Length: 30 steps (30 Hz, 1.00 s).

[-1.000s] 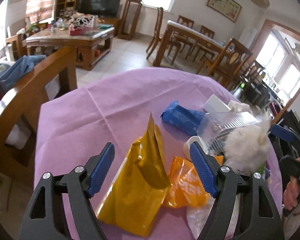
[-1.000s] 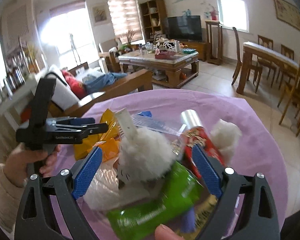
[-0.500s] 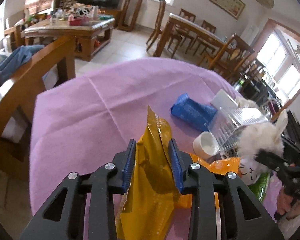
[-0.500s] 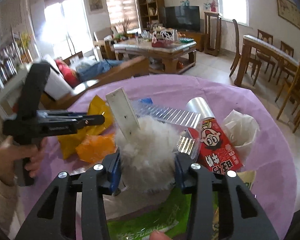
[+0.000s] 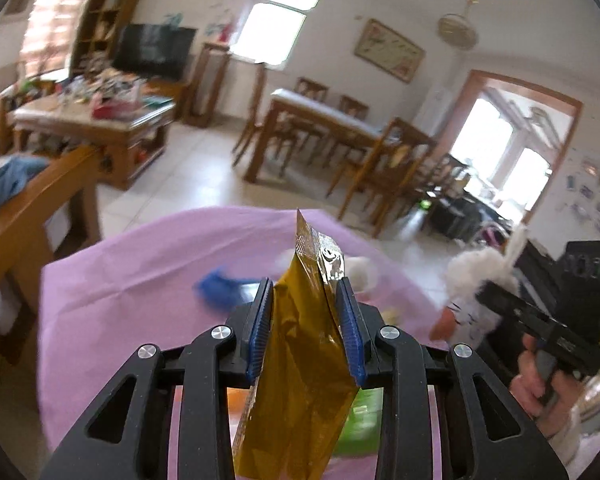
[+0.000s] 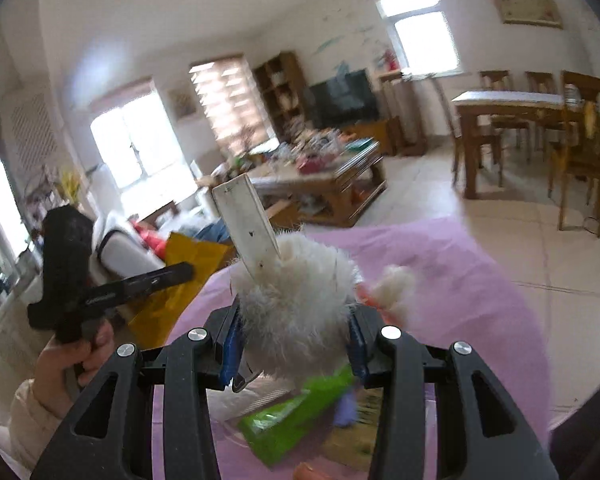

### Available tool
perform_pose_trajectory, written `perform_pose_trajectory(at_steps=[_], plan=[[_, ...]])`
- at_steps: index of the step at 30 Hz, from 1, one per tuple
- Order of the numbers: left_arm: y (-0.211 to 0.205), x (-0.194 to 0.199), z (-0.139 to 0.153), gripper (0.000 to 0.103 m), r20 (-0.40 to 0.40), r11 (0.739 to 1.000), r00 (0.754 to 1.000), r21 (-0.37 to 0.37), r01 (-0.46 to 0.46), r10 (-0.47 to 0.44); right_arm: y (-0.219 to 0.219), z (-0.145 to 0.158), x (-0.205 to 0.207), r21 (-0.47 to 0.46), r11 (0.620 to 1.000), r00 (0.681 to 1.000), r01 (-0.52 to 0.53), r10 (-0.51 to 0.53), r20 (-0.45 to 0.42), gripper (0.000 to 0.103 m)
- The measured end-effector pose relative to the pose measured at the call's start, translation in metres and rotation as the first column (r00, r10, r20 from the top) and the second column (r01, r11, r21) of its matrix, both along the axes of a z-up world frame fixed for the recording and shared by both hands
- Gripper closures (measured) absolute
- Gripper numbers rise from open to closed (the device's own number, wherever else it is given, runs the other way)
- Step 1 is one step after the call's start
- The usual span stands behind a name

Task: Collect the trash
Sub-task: 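Carry both items over the black bin and open both tools to release them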

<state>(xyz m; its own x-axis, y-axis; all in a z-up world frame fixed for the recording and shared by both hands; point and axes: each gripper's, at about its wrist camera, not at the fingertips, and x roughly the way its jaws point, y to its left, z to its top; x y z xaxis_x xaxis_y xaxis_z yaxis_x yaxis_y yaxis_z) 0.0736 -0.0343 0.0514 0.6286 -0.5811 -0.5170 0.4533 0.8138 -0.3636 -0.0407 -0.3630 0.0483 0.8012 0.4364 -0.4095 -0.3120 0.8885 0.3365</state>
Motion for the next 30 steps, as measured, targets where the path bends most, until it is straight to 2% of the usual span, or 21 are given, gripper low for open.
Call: perform_pose_trajectory(at_steps=[2, 7, 13, 19, 23, 30], plan=[[-0.035, -0.01, 0.01, 0.07, 0.03, 0.999, 0.998, 0.001, 0.051, -0.051, -0.031, 0.003, -0.018, 0.012, 0.997, 0.997, 0.073, -0.073, 0.029, 0.061], [-0.117, -0.024, 0.016, 0.07, 0.037, 0.984, 0.984, -0.023, 0.177, -0.176, -0.111, 0.005, -0.053, 0.049, 0.971, 0.97, 0.233, -0.235, 0.056, 0.061], [-0.236, -0.044, 0.01, 0.07, 0.026, 0.936, 0.937, -0.049, 0.35, -0.349, -0.197, -0.007, -0.099, 0.062, 0.908, 0.907, 0.415, -0.418, 0.049, 0.061], [-0.35, -0.061, -0.018, 0.07, -0.022, 0.871, 0.873, -0.085, 0.484, -0.487, -0.261, -0.032, -0.138, 0.054, 0.828, 0.828, 0.559, -0.56, 0.011, 0.061], [-0.413, -0.077, -0.04, 0.07, -0.045, 0.834, 0.834, -0.084, 0.545, -0.549, -0.29, -0.049, -0.151, 0.067, 0.788, 0.791, 0.612, -0.612, -0.018, 0.061], [-0.491, -0.088, -0.079, 0.07, -0.081, 0.809, 0.805, -0.087, 0.582, -0.588, -0.321, -0.078, -0.16, 0.084, 0.747, 0.751, 0.66, -0.656, -0.074, 0.061]])
